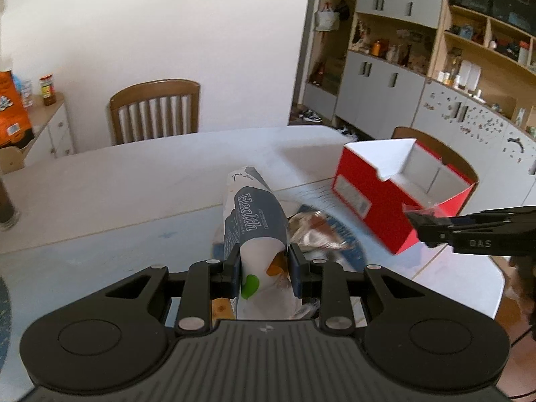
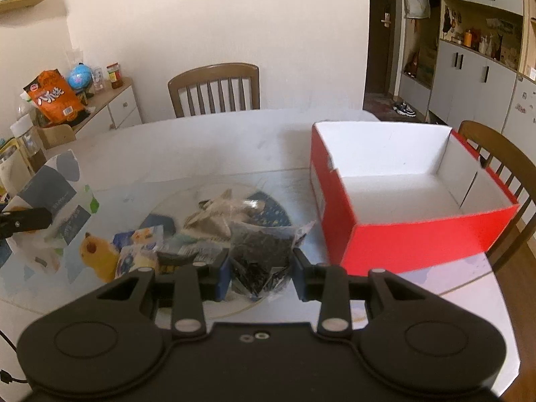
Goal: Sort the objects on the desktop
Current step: 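Carry tissue pack and black snack bag over the red shoebox with both tools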
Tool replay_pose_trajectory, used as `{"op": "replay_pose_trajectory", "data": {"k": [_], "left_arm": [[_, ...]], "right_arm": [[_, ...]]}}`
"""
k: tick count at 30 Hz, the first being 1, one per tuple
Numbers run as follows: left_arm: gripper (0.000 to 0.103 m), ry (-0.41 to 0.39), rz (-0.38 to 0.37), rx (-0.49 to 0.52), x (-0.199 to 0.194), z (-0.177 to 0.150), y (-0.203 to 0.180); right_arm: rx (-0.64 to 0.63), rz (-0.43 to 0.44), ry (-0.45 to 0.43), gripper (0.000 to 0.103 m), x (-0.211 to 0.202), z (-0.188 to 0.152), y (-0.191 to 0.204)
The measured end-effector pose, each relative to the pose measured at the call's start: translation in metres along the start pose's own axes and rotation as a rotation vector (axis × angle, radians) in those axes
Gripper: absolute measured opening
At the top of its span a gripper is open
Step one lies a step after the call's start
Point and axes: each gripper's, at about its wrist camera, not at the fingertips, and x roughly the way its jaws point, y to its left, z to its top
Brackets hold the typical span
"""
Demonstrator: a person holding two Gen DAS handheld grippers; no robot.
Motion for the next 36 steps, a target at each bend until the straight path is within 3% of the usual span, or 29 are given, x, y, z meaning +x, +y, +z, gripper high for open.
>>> {"op": "replay_pose_trajectory", "data": {"k": [12, 36], "left_arm": [[0.027, 0.006, -0.084, 0.056, 0.04, 0.033, -0.067], [0.027, 0.088, -0.284, 0.199, 0.131, 0.096, -0.203]], "right_arm": [[0.008, 0.016, -0.012, 0.036, 0.006, 0.025, -0.055], [-0.003, 0.044, 0.082, 0.036, 0.027, 0.066, -0.175]]}}
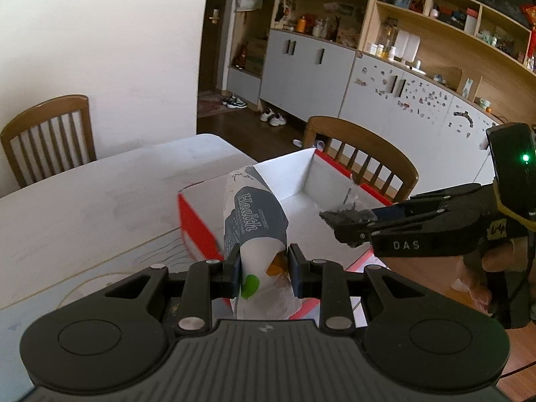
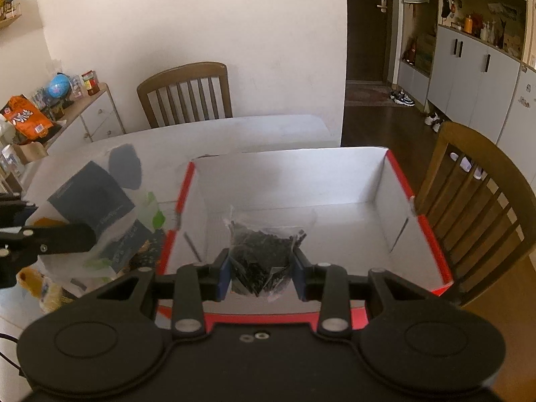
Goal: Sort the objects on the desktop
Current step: 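Carry tissue pack and black snack bag over the red shoebox with both tools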
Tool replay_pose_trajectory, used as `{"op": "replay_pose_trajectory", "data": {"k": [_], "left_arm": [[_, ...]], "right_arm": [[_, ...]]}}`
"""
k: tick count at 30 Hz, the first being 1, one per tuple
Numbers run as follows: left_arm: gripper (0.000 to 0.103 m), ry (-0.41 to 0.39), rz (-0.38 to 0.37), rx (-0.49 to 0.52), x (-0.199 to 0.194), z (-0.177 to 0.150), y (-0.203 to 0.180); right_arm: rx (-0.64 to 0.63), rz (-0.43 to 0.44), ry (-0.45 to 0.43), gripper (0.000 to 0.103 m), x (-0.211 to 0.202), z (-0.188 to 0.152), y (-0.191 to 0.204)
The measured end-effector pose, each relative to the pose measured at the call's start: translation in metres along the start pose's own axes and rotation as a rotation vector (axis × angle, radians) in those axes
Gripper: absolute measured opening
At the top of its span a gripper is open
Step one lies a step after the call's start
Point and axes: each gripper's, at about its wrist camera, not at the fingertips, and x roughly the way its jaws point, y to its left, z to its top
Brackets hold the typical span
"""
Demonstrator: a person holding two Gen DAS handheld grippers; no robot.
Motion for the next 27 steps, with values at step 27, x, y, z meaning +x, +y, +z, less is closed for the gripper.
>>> {"op": "replay_pose_trajectory", "data": {"k": [27], "left_arm": [[0.027, 0.306, -0.136, 0.077, 0.162, 0.032, -0.02]], "right_arm": [[-0.074, -0.035, 0.194, 0.036, 0.08, -0.004, -0.054]]}}
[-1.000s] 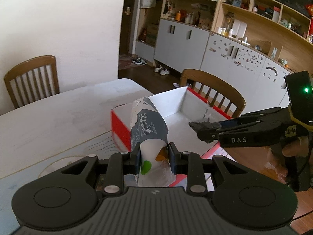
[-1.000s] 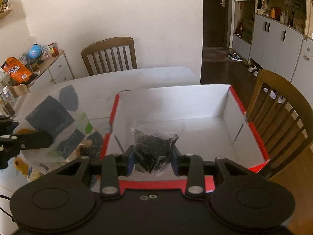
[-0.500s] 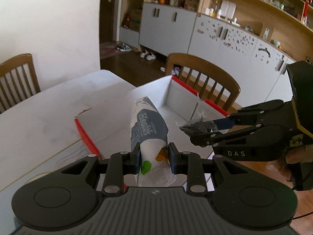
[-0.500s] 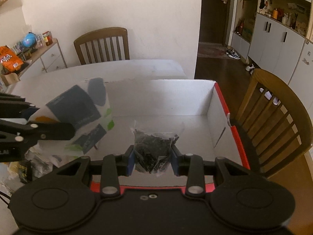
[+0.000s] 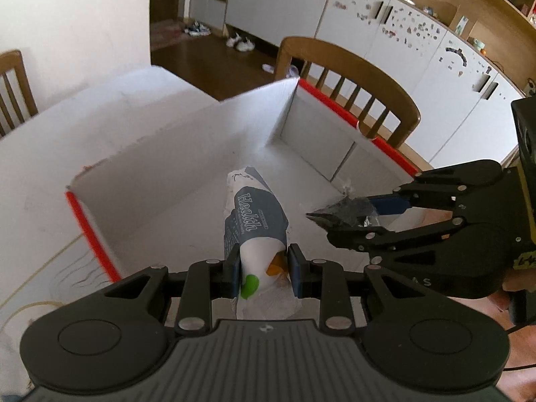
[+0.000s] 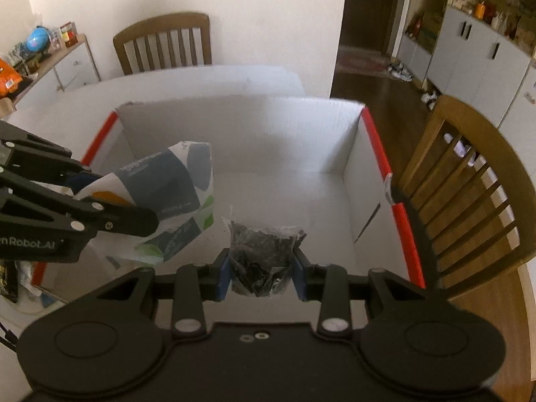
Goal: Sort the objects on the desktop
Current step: 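Carry tissue pack and black snack bag over the red shoebox with both tools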
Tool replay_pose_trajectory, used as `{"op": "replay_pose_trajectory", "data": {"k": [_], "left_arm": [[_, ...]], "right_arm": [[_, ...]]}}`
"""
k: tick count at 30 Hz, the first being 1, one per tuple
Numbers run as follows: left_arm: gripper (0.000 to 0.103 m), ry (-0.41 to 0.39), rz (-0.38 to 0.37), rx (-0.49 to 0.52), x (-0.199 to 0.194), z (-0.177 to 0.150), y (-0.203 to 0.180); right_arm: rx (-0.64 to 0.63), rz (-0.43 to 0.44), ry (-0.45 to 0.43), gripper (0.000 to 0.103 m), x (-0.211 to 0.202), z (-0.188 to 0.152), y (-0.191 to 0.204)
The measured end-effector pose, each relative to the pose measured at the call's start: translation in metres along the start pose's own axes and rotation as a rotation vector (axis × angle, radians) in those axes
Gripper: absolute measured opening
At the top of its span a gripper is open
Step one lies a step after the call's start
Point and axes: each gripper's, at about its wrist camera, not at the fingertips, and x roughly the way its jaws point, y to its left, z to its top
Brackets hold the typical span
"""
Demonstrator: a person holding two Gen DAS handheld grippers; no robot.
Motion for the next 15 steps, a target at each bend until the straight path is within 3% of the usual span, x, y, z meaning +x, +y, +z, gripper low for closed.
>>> {"op": "replay_pose_trajectory", "data": {"k": [5, 11, 15], "left_arm": [[0.027, 0.021, -0.035, -0.019, 0.014, 0.005, 0.004], [0.027, -0.006, -0.153, -0.108, 0.018, 0.014, 0.006], [0.027, 0.028, -0.127, -0.066, 0.03, 0.016, 0.002]], "right_arm": [[-0.025, -0.02, 0.039, 0.036, 0.02, 0.003, -0.007], [-0.057, -0.013, 0.07, 0.036, 0.034, 0.005, -0.011], [-0.058, -0.011, 0.098, 0.036, 0.041, 0.004, -0.014]]}}
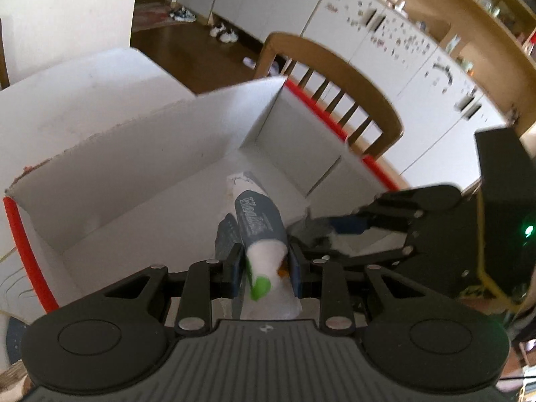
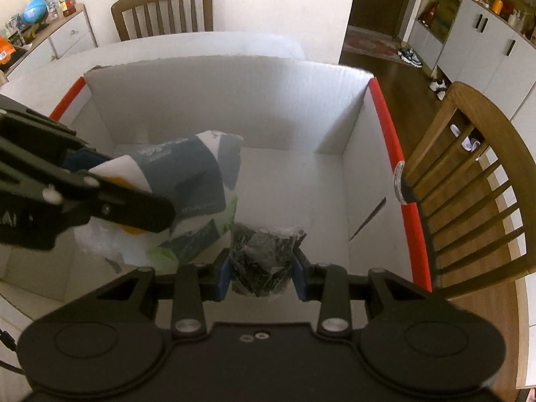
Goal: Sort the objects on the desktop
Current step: 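Carry tissue pack and black snack bag over the red shoebox with both tools, then open both grippers to drop tissue pack and black bag into the box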
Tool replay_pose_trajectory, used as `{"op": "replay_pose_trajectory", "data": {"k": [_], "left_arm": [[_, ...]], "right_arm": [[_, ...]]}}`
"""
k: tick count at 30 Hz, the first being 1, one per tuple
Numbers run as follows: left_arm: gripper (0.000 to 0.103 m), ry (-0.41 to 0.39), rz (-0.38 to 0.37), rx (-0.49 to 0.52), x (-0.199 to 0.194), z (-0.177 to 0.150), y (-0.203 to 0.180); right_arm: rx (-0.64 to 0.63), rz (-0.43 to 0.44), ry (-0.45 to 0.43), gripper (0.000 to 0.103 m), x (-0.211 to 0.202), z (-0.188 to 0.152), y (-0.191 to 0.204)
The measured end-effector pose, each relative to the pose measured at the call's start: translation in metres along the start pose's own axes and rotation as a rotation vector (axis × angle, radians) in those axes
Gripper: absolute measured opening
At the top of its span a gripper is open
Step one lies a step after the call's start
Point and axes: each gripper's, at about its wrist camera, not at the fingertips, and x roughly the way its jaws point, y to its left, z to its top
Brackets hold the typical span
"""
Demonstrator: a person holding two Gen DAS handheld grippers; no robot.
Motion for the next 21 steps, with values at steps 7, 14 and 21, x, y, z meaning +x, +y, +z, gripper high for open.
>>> {"op": "replay_pose_trajectory", "data": {"k": [7, 14, 21], "left_arm": [[0.027, 0.059, 0.061, 0.035, 0.011, -0.001, 0.002], [0.034, 0.08, 0.103, 0.064, 0.012, -0.001, 0.001], [0.079, 0.042, 0.091, 0.082, 0.0, 0.001, 0.002]], "right_arm": [[-0.02, 0.0, 0.041, 0.036, 0.013, 0.0, 0.005], [-0.012, 0.007, 0.057, 0.038, 0.02, -0.001, 0.006], [0.001, 0.013, 0.054, 0.054, 0.018, -0.004, 0.007]]}}
